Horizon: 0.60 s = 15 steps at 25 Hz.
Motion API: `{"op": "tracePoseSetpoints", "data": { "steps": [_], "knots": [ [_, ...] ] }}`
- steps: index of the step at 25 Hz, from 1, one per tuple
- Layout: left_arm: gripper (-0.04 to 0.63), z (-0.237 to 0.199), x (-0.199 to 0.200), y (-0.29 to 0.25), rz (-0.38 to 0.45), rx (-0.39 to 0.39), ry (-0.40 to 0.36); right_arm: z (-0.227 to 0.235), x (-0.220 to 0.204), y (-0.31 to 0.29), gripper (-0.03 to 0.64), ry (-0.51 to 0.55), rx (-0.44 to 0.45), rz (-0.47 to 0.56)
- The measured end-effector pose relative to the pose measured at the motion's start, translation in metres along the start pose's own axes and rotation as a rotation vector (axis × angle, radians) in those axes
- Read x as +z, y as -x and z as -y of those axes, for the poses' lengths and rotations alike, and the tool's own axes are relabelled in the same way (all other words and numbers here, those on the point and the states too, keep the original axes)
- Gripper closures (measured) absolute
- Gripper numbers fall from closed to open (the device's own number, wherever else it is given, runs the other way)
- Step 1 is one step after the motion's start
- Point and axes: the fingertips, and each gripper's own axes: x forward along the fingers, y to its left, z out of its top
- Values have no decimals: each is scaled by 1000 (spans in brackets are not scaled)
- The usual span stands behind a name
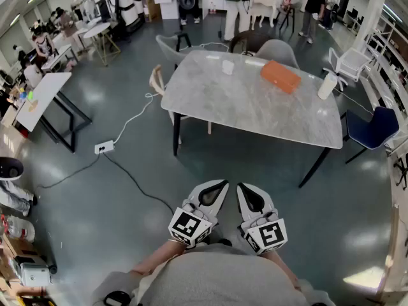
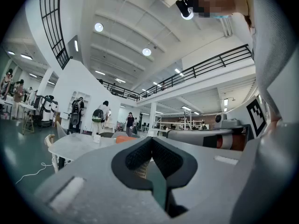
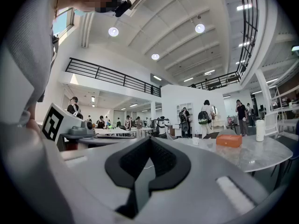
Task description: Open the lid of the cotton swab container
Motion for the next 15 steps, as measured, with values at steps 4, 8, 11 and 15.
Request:
{"op": "tracePoseSetpoints", "data": {
  "steps": [4, 8, 11, 15],
  "knots": [
    [597, -1, 2, 1, 2, -3, -1, -2, 1, -2, 615, 1, -1, 1],
    [597, -3, 4, 2, 4, -3, -4, -5, 0, -4, 615, 1, 3, -4],
    [597, -5, 5, 4, 6, -1, -3, -7, 1, -5, 615, 6, 2, -5],
    [597, -7, 5, 6, 7, -2, -1, -10, -1, -6, 615, 14, 1, -10]
  ]
}}
